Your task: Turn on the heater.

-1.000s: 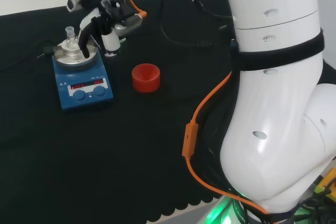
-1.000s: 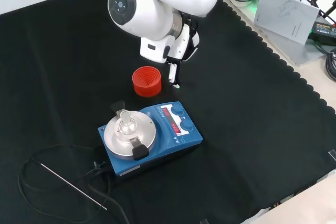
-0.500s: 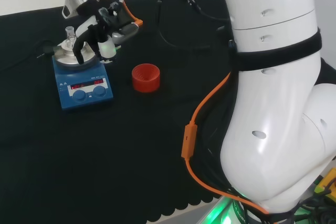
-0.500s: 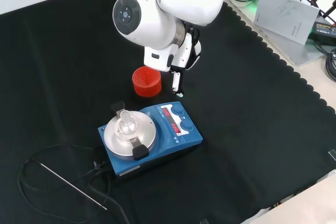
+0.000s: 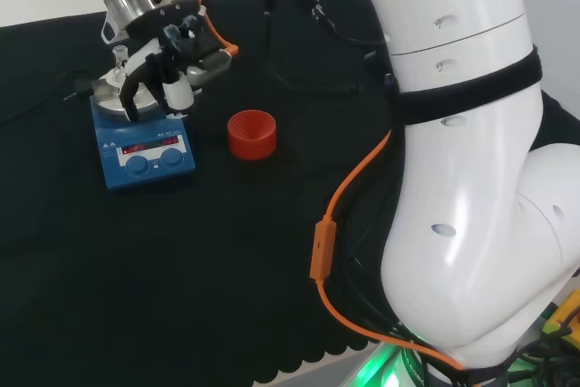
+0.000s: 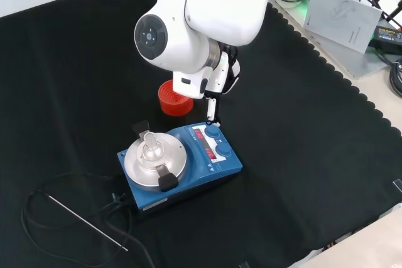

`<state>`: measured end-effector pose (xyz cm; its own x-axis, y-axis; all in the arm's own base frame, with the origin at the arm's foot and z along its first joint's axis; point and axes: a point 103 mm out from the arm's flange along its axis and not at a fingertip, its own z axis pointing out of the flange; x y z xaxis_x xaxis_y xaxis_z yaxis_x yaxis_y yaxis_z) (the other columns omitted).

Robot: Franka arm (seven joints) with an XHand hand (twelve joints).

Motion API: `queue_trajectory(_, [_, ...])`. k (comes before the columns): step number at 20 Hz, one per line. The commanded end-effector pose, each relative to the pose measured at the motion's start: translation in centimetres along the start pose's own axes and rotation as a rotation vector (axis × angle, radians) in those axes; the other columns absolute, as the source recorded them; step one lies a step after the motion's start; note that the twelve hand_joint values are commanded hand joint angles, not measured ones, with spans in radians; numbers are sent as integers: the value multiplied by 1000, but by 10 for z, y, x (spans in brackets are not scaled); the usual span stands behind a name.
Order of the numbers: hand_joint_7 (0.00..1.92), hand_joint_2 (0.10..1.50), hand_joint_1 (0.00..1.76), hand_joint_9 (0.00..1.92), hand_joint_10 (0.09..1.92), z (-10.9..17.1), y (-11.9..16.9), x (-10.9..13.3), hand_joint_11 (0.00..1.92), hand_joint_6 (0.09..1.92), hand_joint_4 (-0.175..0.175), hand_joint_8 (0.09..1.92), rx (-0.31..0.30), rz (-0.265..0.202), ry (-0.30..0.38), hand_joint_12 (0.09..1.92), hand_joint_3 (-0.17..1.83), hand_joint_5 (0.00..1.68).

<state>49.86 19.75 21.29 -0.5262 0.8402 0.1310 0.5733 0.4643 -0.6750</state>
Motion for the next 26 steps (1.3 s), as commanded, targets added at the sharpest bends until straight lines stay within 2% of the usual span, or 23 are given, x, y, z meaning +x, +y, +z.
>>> queue_trajectory(1, [1697, 589, 1508, 1901, 1695, 10, 11, 0, 1675, 824, 1, 1920, 9, 1, -9, 1258, 1223, 298])
queue_trajectory(16, [1699, 586, 1509, 1901, 1692, 28, 25, 0, 1674, 813, 0, 1920, 42, 8, -21, 1256, 1223, 301])
queue_trajectory(26, [1699, 585, 1509, 1902, 1690, 28, 29, 1, 1675, 803, 1, 1920, 70, 19, -32, 1256, 1224, 296])
